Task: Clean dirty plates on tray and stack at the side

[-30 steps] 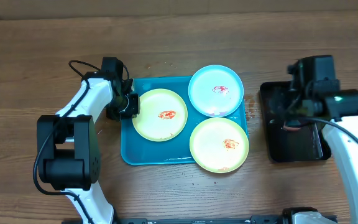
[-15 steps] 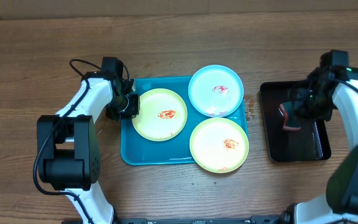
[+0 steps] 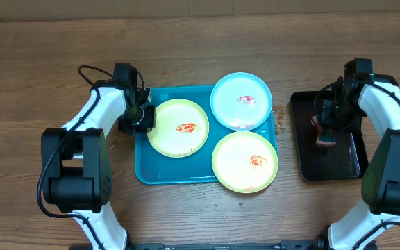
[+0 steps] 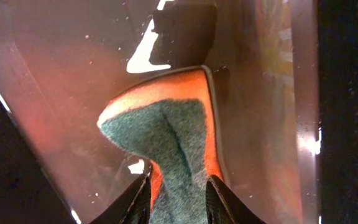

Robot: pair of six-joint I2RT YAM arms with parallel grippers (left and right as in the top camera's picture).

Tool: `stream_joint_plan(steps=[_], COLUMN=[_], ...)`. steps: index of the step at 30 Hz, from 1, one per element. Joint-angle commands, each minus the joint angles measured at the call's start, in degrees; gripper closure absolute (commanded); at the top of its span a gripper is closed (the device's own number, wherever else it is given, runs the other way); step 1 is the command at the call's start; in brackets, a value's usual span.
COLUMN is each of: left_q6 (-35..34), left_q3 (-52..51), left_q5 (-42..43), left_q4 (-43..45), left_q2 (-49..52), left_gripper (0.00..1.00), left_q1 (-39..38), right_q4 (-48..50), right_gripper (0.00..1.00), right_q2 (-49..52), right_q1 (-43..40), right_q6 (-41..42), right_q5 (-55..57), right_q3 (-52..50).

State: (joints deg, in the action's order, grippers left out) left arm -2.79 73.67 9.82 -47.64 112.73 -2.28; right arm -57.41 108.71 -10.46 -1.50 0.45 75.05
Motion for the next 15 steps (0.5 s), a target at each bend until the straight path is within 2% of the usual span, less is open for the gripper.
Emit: stream_joint_plan(steps=[1, 15], left_q6=[1.6, 1.6], left_q3=[0.3, 0.3], left_q5=[-3.2, -3.2], left_q4=[0.7, 1.3], left_q2=[1.2, 1.2], left_gripper=[0.96, 0.96], left_q1=[-0.4, -0.4], right_q4=[1.0, 3.1], right_gripper=[0.68, 0.74], right_q2=[1.6, 2.3], right_q1=[0.2, 0.2], right_q6=[-0.5, -0.3], right_q5=[1.0, 0.3], right_q3=[-1.1, -2.7])
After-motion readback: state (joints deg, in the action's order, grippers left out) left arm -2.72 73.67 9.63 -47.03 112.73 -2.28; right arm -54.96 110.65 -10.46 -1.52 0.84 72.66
